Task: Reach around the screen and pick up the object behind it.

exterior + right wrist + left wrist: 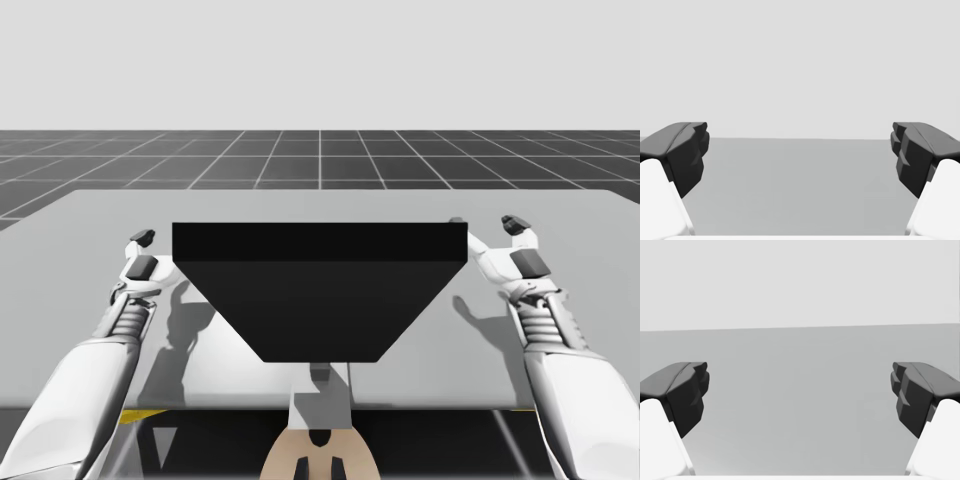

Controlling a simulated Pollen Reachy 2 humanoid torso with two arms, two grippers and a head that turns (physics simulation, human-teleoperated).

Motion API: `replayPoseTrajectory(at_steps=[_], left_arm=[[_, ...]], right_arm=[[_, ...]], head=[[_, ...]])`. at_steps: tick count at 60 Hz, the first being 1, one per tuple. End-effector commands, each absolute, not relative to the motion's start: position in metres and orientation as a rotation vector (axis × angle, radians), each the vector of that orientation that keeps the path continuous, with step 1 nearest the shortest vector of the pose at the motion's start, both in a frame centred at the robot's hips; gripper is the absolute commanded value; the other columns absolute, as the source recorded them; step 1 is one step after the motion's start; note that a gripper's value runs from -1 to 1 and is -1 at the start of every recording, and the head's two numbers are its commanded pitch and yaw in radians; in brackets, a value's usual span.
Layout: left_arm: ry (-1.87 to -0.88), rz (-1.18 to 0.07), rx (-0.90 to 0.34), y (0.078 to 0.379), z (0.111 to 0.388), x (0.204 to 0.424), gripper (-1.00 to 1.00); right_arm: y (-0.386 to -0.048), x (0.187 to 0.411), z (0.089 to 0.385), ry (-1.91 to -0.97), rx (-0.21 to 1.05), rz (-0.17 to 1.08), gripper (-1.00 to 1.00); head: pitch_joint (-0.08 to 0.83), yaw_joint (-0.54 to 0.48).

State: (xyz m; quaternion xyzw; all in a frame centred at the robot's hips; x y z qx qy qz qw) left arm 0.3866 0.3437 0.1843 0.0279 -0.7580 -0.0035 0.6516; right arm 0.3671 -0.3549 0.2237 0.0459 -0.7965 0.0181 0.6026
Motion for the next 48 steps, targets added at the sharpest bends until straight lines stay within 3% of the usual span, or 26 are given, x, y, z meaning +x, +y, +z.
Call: replayPoseTrajectory(at_steps=[1, 8, 14, 34, 48], left_arm=[[-1.719, -0.013, 0.06, 0.343, 0.184, 0.386, -1.0], [-1.666, -0.038, 0.0, 0.343, 0.181, 0.386, -1.0], [-1.614, -0.136, -0.099, 0.34, 0.177, 0.384, -1.0], [-1.558, -0.531, -0.369, 0.304, 0.171, 0.357, -1.0], [-1.536, -0.711, -0.446, 0.282, 0.166, 0.342, -1.0]], right_arm=[[-0.353, 0.365, 0.221, -1.862, 0.105, 0.03, -1.0], [-0.349, 0.366, 0.215, -1.799, 0.166, 0.147, -1.0], [-0.345, 0.369, 0.205, -1.738, 0.206, 0.234, -1.0], [-0.316, 0.366, 0.172, -1.665, 0.423, 0.39, -1.0], [-0.29, 0.352, 0.164, -1.656, 0.559, 0.542, -1.0]], head=[[0.011, -0.02], [0.013, -0.02], [0.019, -0.02], [0.04, -0.03], [0.053, -0.03]])
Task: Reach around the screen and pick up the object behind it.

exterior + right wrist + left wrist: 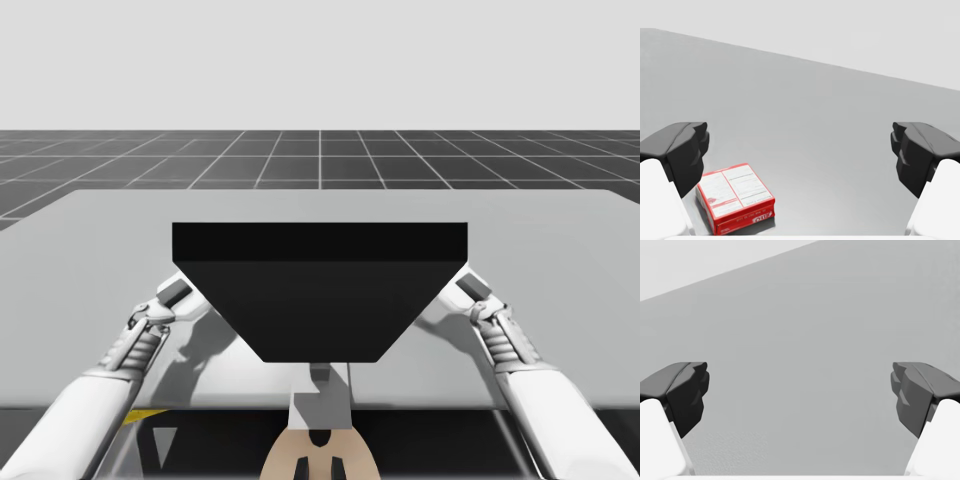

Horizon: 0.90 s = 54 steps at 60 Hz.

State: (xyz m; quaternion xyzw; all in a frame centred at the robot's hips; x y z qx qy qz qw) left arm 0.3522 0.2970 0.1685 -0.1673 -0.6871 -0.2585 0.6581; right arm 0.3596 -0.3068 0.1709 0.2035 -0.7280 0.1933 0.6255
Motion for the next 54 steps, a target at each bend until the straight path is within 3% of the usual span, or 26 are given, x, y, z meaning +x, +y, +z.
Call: replayPoseTrajectory(at_steps=[1, 6, 17, 31, 54], left_arm=[[-1.536, -0.718, -0.449, 0.281, 0.166, 0.342, -1.0], [-1.526, -0.775, -0.477, 0.273, 0.164, 0.337, -1.0], [-1.519, -0.838, -0.501, 0.261, 0.163, 0.331, -1.0], [-1.539, -0.847, -0.516, 0.256, 0.165, 0.329, -1.0], [-1.538, -0.874, -0.528, 0.251, 0.164, 0.328, -1.0]], right_arm=[[-0.289, 0.352, 0.164, -1.655, 0.566, 0.55, -1.0], [-0.279, 0.351, 0.157, -1.639, 0.616, 0.584, -1.0], [-0.269, 0.364, 0.133, -1.607, 0.593, 0.577, -1.0], [-0.261, 0.38, 0.107, -1.544, 0.658, 0.61, -1.0], [-0.248, 0.411, 0.101, -1.495, 0.744, 0.611, -1.0]], head=[[0.054, -0.03], [0.062, -0.04], [0.086, -0.05], [0.114, -0.06], [0.139, -0.09]])
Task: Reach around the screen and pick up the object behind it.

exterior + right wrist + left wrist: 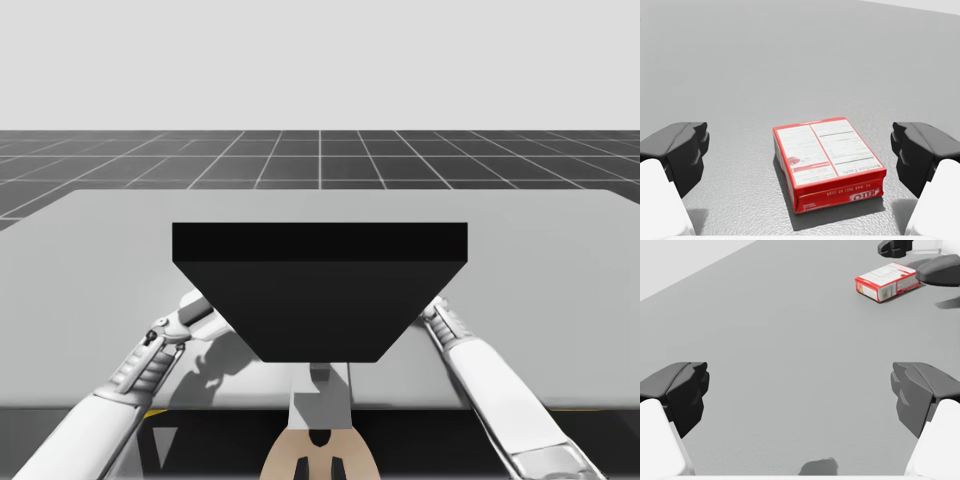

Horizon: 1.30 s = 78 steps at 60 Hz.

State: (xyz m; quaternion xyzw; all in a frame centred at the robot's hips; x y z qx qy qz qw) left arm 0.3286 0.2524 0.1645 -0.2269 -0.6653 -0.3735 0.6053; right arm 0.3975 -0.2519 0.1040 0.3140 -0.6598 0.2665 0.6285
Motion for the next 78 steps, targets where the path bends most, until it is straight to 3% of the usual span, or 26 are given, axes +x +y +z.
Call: replayPoseTrajectory(at_steps=[1, 24, 31, 32, 33, 34, 35, 36, 37, 56, 78], left_arm=[[-1.538, -0.874, -0.528, 0.251, 0.164, 0.328, -1.0], [-1.534, -0.88, -0.517, 0.249, 0.164, 0.328, -1.0], [-1.534, -0.881, -0.507, 0.249, 0.164, 0.328, -1.0], [-1.534, -0.881, -0.507, 0.249, 0.164, 0.328, -1.0], [-1.534, -0.88, -0.507, 0.249, 0.164, 0.328, -1.0], [-1.534, -0.88, -0.504, 0.249, 0.164, 0.328, -1.0], [-1.534, -0.88, -0.504, 0.249, 0.164, 0.328, -1.0], [-1.534, -0.88, -0.503, 0.249, 0.164, 0.328, -1.0], [-1.534, -0.879, -0.504, 0.249, 0.164, 0.328, -1.0], [-1.542, -0.868, -0.49, 0.253, 0.165, 0.328, -1.0], [-1.553, -0.842, -0.48, 0.258, 0.168, 0.331, -1.0]], right_arm=[[-0.248, 0.412, 0.1, -1.494, 0.74, 0.609, -1.0], [-0.247, 0.427, 0.076, -1.421, 0.708, 0.595, -1.0], [-0.244, 0.426, 0.072, -1.437, 0.669, 0.616, -0.96], [-0.244, 0.427, 0.072, -1.455, 0.645, 0.616, -0.89], [-0.244, 0.426, 0.071, -1.469, 0.627, 0.611, -0.67], [-0.244, 0.425, 0.07, -1.479, 0.615, 0.592, 0.3], [-0.244, 0.425, 0.071, -1.471, 0.616, 0.589, 0.76], [-0.245, 0.425, 0.071, -1.468, 0.618, 0.588, 0.96], [-0.245, 0.425, 0.071, -1.469, 0.618, 0.588, 1.0], [-0.262, 0.408, 0.085, -1.464, 0.564, 0.607, 1.0], [-0.327, 0.377, 0.136, -1.61, 0.399, 0.58, 0.99]], head=[[0.14, -0.09], [0.162, -0.11], [0.164, -0.11], [0.164, -0.11], [0.164, -0.11], [0.164, -0.11], [0.163, -0.11], [0.163, -0.11], [0.162, -0.11], [0.159, -0.11], [0.146, -0.11]])
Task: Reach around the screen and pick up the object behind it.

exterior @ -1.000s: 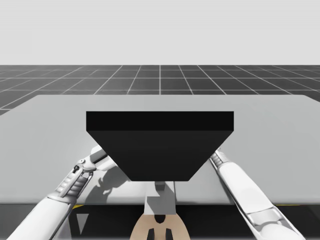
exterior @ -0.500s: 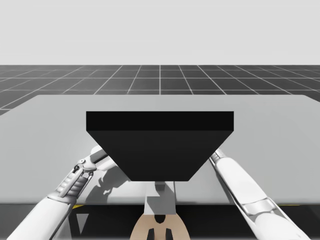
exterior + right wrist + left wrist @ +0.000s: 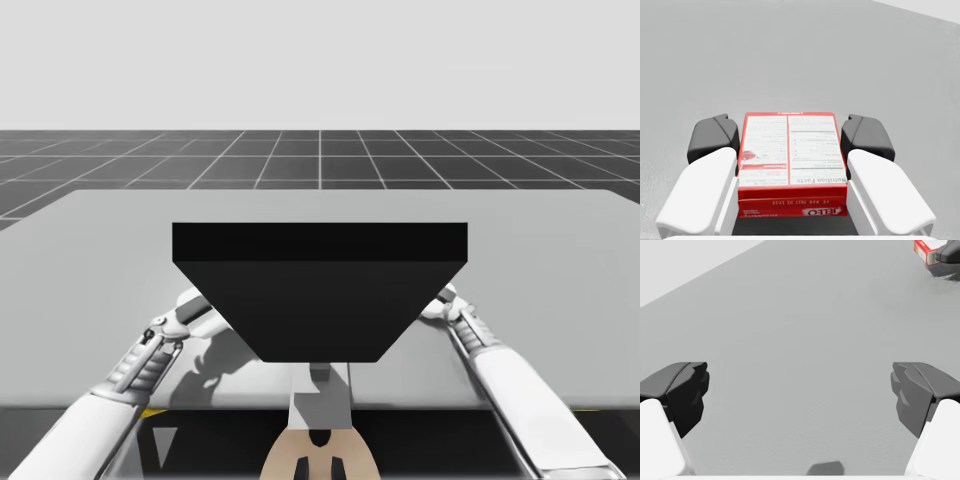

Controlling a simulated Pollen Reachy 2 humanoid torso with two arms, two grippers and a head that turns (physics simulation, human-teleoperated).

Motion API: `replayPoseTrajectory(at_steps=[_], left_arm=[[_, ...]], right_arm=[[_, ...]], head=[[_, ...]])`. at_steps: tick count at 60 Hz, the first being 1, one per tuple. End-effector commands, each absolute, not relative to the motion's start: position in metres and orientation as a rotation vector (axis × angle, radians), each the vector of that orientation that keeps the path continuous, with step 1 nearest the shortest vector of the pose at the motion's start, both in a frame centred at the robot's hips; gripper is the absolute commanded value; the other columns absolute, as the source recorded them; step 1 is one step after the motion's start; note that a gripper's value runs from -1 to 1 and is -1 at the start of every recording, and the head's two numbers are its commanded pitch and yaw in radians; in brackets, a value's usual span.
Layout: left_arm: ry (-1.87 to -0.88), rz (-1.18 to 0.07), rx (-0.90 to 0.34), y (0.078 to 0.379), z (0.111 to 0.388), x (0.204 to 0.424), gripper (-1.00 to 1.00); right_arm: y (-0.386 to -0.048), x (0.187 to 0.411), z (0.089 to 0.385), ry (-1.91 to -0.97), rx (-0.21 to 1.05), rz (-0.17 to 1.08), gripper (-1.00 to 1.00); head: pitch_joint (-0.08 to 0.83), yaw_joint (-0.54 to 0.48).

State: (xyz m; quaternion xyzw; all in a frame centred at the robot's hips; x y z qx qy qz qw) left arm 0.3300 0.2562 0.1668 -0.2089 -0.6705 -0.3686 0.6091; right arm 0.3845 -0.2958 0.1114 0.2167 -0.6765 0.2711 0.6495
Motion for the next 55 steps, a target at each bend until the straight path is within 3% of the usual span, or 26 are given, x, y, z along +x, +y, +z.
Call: replayPoseTrajectory(at_steps=[1, 13, 20, 47, 55], left_arm=[[-1.553, -0.842, -0.48, 0.258, 0.168, 0.331, -1.0], [-1.557, -0.834, -0.477, 0.259, 0.169, 0.332, -1.0], [-1.561, -0.821, -0.468, 0.26, 0.169, 0.333, -1.0], [-1.568, -0.806, -0.457, 0.262, 0.17, 0.334, -1.0], [-1.57, -0.801, -0.458, 0.263, 0.17, 0.335, -1.0]], right_arm=[[-0.329, 0.376, 0.137, -1.611, 0.395, 0.576, 1.0], [-0.355, 0.375, 0.16, -1.698, 0.337, 0.492, 1.0], [-0.36, 0.377, 0.194, -1.784, 0.291, 0.454, 1.0], [-0.354, 0.376, 0.286, -2.019, 0.115, 0.299, 1.0], [-0.346, 0.365, 0.321, -2.143, 0.057, 0.281, 1.0]], head=[[0.145, -0.1], [0.139, -0.1], [0.134, -0.1], [0.13, -0.09], [0.131, -0.09]])
